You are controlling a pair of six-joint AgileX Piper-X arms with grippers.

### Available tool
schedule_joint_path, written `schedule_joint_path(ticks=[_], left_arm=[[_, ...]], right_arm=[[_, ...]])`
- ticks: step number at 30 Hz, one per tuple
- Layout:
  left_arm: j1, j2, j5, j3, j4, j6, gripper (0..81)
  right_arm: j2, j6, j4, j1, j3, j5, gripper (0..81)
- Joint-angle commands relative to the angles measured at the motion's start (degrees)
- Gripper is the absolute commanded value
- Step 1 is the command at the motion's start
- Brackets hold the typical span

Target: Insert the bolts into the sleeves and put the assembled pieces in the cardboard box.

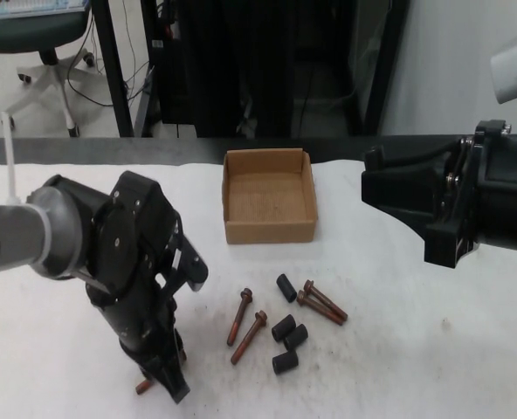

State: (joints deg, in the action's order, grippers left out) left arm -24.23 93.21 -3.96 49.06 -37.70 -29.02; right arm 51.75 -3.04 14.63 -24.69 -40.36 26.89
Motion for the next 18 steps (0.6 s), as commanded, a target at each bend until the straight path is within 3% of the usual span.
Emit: schedule_joint_path(ticks=[1, 18], left_arm=[[0.0, 0.4, 0.5, 0.5, 0.1, 0.4, 32.4], [0.0, 2.6, -1.2, 0.5, 0.8, 5.1, 32.4]], right_arm=[[-0.7, -0.4, -0.3, 0.2, -0.6, 0.5, 0.8], [-0.7, -0.4, -0.3, 0.2, -0.6, 0.5, 0.8]])
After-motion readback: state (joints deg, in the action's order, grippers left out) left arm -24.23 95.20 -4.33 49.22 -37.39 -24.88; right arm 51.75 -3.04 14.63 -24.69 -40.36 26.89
